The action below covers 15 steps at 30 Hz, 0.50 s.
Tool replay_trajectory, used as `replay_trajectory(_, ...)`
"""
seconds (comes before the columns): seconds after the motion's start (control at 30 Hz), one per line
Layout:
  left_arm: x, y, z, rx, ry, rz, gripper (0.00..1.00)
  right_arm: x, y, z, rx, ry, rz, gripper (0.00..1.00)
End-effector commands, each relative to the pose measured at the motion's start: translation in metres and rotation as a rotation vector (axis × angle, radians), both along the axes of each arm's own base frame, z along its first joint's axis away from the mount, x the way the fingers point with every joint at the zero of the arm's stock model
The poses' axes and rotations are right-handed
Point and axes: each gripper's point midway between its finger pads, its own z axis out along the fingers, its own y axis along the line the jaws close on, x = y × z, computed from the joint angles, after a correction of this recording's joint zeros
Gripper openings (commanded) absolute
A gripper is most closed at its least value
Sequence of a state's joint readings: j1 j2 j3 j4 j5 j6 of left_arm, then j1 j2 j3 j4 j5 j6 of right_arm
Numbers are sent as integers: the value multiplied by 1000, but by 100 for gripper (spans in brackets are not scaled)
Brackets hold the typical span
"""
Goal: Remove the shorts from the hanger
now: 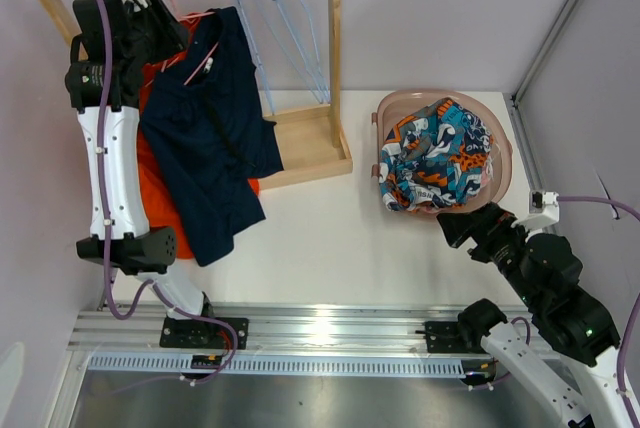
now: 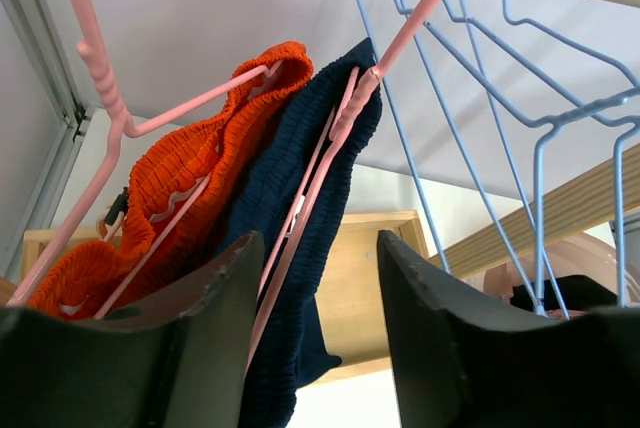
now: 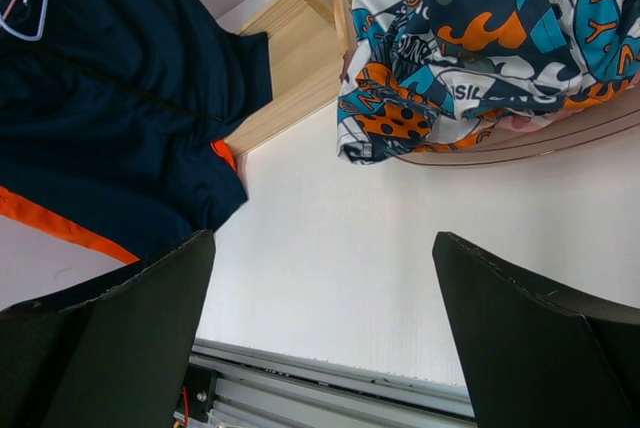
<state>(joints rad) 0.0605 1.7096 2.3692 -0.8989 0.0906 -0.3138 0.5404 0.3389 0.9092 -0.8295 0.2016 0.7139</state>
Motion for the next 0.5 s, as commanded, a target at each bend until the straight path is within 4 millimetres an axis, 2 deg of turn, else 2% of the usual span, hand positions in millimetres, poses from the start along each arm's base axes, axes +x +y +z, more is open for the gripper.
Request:
replay_trajectory(0.0,-2,-1,11,5,-34,-6,53,-2,-3,13,17,-39,-5,99)
replay_trajectory(0.1,3,0,4,4,-19,-4,50,-3,-4,11,12,-32,-8,99)
replay_trajectory(0.2,6,1,-2,1,-2,-3,44,-4,-5,10,13,-32,-11,99)
replay_trajectory(0.27,9,1,-7,2,12,0,37,-3,-5,9,15,-30,-15,99)
replay_trajectory(0.47,13,1,-13,0,29,-3,32,-2,-3,5,18,-24,-11,99)
